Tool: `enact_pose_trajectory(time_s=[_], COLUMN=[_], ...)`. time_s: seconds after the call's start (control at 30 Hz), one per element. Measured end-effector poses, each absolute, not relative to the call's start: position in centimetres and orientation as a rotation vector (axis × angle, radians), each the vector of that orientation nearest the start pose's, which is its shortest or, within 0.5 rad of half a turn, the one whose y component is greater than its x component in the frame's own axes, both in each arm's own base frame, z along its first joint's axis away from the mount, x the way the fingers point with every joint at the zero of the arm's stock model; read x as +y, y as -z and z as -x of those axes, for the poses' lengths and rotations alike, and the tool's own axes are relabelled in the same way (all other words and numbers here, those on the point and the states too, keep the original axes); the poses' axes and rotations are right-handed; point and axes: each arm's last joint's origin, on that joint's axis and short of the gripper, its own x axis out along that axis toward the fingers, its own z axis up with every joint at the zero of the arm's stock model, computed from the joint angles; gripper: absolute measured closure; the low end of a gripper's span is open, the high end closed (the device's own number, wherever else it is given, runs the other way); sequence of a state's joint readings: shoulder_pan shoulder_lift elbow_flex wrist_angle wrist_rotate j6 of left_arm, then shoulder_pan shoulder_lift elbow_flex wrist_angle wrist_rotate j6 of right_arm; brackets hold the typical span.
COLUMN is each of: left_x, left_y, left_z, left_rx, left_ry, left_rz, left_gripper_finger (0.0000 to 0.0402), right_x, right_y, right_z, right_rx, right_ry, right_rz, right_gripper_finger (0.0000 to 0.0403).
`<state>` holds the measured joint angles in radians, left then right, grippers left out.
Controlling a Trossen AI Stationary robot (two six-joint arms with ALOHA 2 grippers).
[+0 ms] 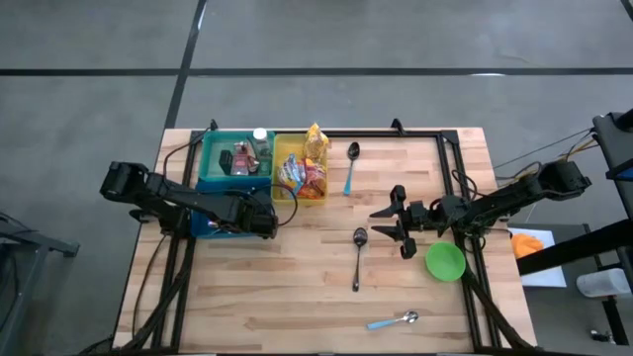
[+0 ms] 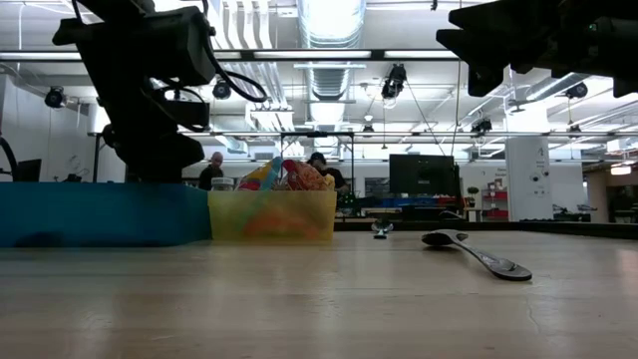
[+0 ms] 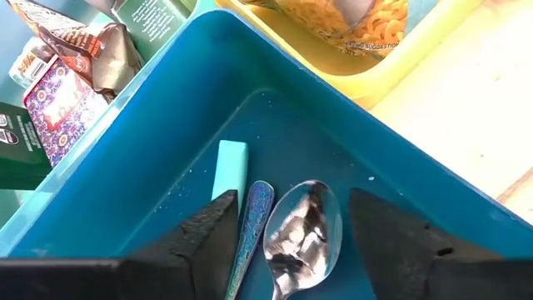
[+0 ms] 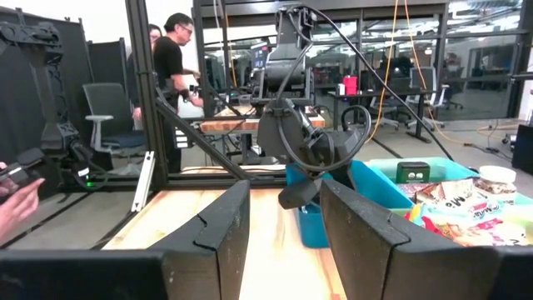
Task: Pick & Place Food Item
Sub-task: Put the black spoon into the blue bin
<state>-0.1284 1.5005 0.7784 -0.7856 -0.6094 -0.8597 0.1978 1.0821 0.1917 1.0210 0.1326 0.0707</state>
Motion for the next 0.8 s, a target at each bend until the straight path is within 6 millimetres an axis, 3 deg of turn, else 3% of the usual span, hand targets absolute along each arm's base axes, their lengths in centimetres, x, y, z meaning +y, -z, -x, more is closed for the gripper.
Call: enact_pose_trajectory(time_s=[0.2, 0.5, 0.63, 0.8], left_x=[-1.3, -1.4, -1.4, -1.4], left_y=[-16.3, -19.8, -21.2, -21.4], left_z=[-23.2, -23.4, -23.6, -23.7], left_rx=[1.094, 0.933, 0.816, 0.682], left_ry=[-0.924, -0.913, -0.920, -1.016], left_rz=[0.166, 0.301, 0.421, 0.652], left_gripper_finger=[0.0150, 0.0149, 0.0149, 0.0149], right_x=[3.4, 3.4, 3.4, 3.4], right_y=[-19.7, -19.6, -19.6, -19.6], right_z=[-18.9, -18.9, -18.9, -18.9], right_rx=[-0.127, -0.127, -0.127, -0.127], right_ry=[-0.070, -0.070, -0.070, -0.070], right_rz=[-0.091, -0.092, -0.091, -0.092], right_gripper_finger=[0.0256, 0.0256, 0.0256, 0.0256])
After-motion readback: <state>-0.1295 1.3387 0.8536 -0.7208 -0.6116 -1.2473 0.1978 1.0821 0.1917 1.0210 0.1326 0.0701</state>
